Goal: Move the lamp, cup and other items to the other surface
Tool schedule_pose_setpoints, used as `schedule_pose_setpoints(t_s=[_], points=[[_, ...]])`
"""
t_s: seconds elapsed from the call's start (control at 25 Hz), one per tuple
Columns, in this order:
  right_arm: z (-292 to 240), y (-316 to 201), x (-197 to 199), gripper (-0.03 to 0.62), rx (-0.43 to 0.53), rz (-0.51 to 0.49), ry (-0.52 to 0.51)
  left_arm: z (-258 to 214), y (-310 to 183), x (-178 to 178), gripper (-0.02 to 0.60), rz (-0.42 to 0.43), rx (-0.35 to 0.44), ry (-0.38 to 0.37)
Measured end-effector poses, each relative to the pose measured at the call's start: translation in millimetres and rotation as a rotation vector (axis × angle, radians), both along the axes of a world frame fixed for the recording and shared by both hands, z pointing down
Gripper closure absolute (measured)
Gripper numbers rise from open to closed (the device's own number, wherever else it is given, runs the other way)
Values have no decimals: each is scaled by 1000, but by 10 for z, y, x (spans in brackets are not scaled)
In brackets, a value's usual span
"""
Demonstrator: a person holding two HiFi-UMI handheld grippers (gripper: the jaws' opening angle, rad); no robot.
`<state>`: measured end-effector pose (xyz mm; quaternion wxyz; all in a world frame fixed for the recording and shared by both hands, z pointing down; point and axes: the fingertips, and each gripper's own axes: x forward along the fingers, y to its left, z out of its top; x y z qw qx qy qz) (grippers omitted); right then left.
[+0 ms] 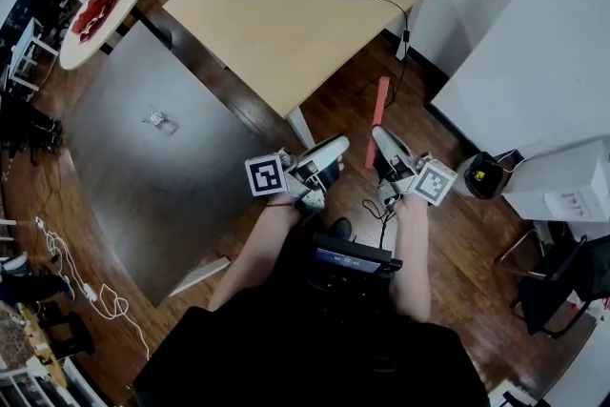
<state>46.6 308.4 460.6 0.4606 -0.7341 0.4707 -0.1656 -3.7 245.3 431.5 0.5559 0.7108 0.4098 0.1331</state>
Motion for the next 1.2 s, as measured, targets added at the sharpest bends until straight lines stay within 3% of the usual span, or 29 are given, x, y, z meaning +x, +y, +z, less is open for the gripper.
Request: schedule_pose_setpoints(t_s=[0.44, 0.8, 1.0, 1.2], points=[[27, 178, 567, 559, -19, 50, 1, 98, 147, 670, 454, 61, -47, -3], [48, 20, 1489, 559, -53, 69, -3, 162, 17, 1687, 454, 90, -81, -12], [82, -277, 2286, 559, -60, 83, -24, 200, -284, 2496, 454, 107, -98, -32], [14, -325, 2243, 559, -101, 85, -5, 107, -330, 2509, 454, 112, -130, 1]])
